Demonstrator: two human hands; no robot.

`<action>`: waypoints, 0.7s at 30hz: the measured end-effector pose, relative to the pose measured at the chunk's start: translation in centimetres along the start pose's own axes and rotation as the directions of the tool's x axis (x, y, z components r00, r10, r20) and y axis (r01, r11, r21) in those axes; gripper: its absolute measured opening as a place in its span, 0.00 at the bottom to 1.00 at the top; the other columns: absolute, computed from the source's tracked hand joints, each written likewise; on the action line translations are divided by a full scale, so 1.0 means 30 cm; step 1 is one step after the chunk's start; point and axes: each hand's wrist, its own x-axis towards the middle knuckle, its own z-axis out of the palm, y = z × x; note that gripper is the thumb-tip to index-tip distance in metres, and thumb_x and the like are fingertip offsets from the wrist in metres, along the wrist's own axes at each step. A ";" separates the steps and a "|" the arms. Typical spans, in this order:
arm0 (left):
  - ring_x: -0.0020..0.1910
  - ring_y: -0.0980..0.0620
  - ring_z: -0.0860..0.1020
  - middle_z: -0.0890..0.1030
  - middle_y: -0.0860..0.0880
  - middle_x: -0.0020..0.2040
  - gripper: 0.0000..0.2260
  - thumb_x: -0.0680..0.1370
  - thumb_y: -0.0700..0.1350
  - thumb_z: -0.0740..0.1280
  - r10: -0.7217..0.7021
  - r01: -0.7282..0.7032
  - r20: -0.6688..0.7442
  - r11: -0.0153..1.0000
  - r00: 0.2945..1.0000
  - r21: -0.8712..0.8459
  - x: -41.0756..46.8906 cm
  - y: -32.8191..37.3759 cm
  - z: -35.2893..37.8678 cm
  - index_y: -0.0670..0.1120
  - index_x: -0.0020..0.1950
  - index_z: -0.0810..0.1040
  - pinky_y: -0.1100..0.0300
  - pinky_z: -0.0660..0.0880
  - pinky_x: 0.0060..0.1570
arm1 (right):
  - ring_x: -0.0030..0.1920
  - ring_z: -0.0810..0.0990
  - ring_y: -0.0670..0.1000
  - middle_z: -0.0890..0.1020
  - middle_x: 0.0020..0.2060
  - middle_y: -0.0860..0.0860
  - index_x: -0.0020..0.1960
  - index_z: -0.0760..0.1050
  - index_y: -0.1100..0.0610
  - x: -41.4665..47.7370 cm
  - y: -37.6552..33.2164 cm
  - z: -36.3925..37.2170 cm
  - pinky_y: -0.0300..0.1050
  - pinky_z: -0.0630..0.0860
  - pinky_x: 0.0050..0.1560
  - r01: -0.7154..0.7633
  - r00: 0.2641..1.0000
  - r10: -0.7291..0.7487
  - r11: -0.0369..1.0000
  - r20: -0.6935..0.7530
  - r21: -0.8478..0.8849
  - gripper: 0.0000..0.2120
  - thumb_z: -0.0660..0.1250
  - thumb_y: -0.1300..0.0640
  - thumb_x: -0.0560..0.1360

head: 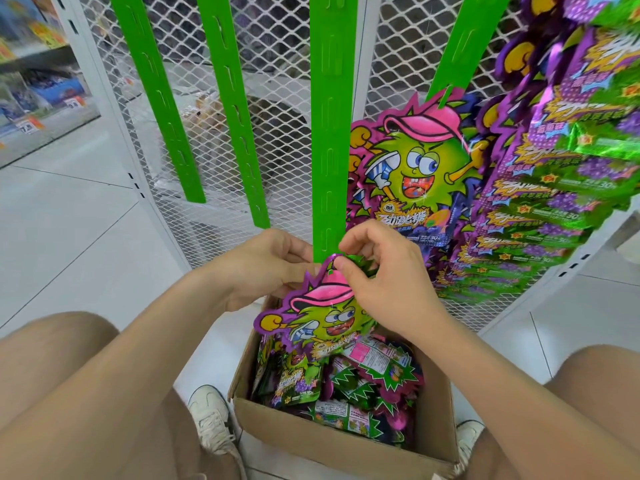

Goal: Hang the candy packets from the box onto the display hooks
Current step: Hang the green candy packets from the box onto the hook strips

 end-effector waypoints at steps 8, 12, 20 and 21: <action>0.52 0.43 0.86 0.88 0.41 0.53 0.12 0.78 0.46 0.77 0.072 -0.069 -0.021 0.988 0.997 0.136 0.003 -0.006 -0.001 0.41 0.57 0.84 0.46 0.79 0.63 | 0.45 0.80 0.41 0.82 0.41 0.41 0.48 0.78 0.51 -0.007 0.025 0.017 0.32 0.73 0.46 -0.070 0.996 0.075 0.993 0.048 -0.099 0.09 0.78 0.54 0.75; 0.52 0.50 0.86 0.89 0.48 0.51 0.05 0.83 0.41 0.72 0.244 -0.187 -0.125 0.918 0.962 0.349 0.038 -0.038 0.009 0.45 0.58 0.83 0.48 0.81 0.61 | 0.50 0.78 0.48 0.78 0.47 0.45 0.49 0.77 0.53 -0.019 0.037 0.008 0.45 0.75 0.52 0.011 1.000 -0.011 0.953 0.002 -0.303 0.08 0.75 0.60 0.76; 0.64 0.37 0.71 0.73 0.39 0.65 0.28 0.79 0.51 0.70 0.536 0.194 -0.481 0.505 0.694 0.841 0.133 -0.245 0.086 0.40 0.74 0.68 0.41 0.70 0.62 | 0.38 0.81 0.51 0.79 0.32 0.45 0.45 0.77 0.49 -0.109 0.191 0.092 0.54 0.83 0.47 -0.198 0.817 0.370 0.901 0.443 -0.387 0.07 0.66 0.62 0.75; 0.62 0.37 0.71 0.73 0.39 0.63 0.25 0.77 0.50 0.68 0.562 0.230 -0.540 0.529 0.626 0.817 0.134 -0.274 0.114 0.39 0.70 0.70 0.42 0.70 0.60 | 0.40 0.81 0.53 0.80 0.34 0.46 0.45 0.79 0.51 -0.129 0.228 0.111 0.54 0.83 0.50 -0.196 0.758 0.407 0.887 0.509 -0.417 0.07 0.66 0.61 0.76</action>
